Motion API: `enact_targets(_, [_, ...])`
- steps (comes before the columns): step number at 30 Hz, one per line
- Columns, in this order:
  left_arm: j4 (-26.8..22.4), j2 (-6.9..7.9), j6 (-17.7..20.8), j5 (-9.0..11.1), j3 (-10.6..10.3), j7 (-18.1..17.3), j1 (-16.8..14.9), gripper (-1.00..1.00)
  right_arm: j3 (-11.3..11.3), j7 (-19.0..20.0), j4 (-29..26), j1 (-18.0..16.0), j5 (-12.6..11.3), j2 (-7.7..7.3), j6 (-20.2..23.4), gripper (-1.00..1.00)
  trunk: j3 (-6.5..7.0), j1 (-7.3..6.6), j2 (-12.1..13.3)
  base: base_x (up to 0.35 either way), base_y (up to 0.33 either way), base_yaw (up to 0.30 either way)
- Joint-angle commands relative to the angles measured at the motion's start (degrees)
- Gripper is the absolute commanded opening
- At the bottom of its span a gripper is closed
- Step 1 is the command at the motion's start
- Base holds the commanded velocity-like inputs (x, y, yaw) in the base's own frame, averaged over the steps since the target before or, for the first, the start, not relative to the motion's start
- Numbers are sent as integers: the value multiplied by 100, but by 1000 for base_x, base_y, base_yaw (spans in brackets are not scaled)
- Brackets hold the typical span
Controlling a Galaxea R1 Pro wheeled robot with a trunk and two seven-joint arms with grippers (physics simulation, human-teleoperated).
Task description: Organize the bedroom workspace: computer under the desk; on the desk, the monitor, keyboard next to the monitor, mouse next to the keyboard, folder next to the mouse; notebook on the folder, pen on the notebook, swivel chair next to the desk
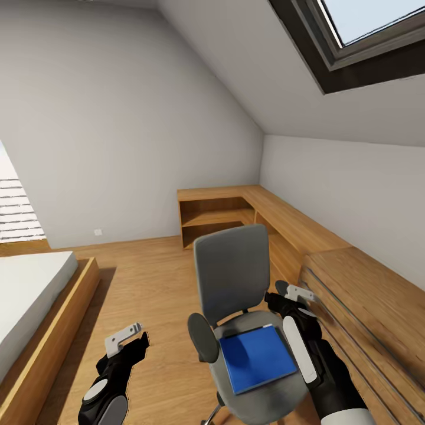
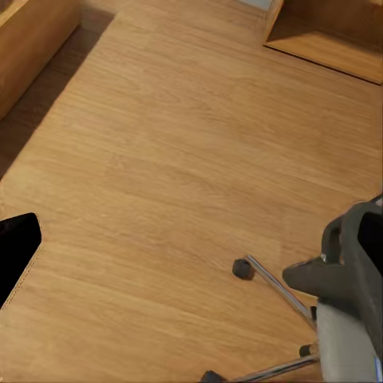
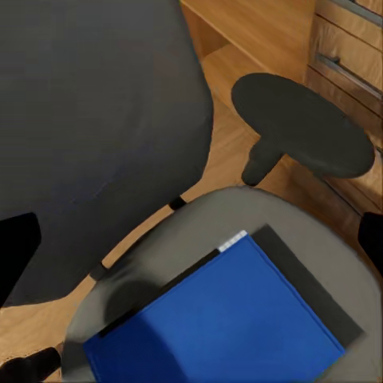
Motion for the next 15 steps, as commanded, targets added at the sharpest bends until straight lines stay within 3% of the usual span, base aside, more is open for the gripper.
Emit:
enact_targets(1, [-6, 6, 19, 24, -14, 42, -8, 100, 7, -58, -10, -3, -60, 0, 10, 100, -7, 2, -5, 180, 77, 278])
enact_targets(6, [-1, 6, 17, 23, -13, 33, -8, 100, 6, -42, -6, -3, -69, -6, 15, 100, -9, 2, -5, 240, 108, 196])
enact_targets(15, [-13, 6, 32, 23, 6, 39, -8, 100, 12, 5, 180, -3, -63, -30, 8, 100, -10, 2, -5, 88, 41, 34])
